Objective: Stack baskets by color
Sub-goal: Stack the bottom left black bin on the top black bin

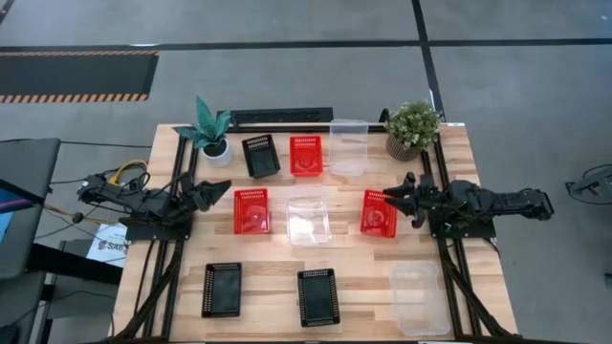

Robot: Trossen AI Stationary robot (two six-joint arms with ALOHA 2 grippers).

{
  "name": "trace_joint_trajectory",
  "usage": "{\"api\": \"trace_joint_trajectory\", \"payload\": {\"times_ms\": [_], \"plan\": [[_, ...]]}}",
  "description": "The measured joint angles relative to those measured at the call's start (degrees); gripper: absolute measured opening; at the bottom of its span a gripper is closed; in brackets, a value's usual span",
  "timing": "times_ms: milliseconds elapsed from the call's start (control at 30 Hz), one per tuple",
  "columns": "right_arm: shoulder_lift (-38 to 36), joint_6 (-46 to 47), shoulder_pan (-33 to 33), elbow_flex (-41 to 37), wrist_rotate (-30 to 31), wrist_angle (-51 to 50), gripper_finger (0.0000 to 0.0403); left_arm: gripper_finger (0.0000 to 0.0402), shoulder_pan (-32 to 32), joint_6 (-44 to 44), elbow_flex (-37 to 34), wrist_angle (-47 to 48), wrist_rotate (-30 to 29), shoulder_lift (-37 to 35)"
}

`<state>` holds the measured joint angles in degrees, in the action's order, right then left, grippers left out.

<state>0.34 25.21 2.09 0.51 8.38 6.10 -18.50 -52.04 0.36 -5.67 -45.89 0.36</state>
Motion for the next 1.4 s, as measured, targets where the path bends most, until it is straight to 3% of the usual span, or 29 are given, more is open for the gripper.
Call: {"api": "trace_joint_trajectory", "payload": {"times_ms": [200,267,400,567,667,867,1000,1100,1400], "plan": [[0.0,17.4,0.0,0.0,0.0,0.6,0.0169,0.0197,0.0,-5.4,0.0,-6.6,0.3,0.0],[0.0,21.7,0.0,0.0,0.1,0.6,0.0169,0.0197,0.0,-5.4,0.0,-12.3,3.9,0.0],[0.0,22.9,0.0,0.0,0.9,0.7,0.0169,0.0197,0.0,-5.9,2.8,-15.5,14.3,0.8],[0.0,23.0,0.0,0.0,0.9,1.1,0.0169,0.0197,0.0,-4.7,11.9,-14.5,18.9,8.0],[0.0,23.0,0.0,0.0,0.9,1.0,0.0169,0.0197,0.0,-5.6,20.2,-6.0,23.3,15.6],[0.0,23.0,0.0,0.0,0.9,0.7,0.0169,0.019,-0.3,-16.9,37.3,28.2,41.2,33.4],[0.0,23.0,0.0,0.0,0.9,-0.1,0.0169,0.0188,-2.3,-29.3,43.5,44.1,57.6,45.5],[0.0,23.0,0.0,0.0,0.9,-0.1,0.0169,0.0187,-5.1,-38.7,44.9,49.7,66.1,53.1],[0.0,22.9,0.0,0.0,0.9,-0.1,0.0169,0.0187,-16.2,-58.1,45.1,50.4,66.3,65.3]]}}
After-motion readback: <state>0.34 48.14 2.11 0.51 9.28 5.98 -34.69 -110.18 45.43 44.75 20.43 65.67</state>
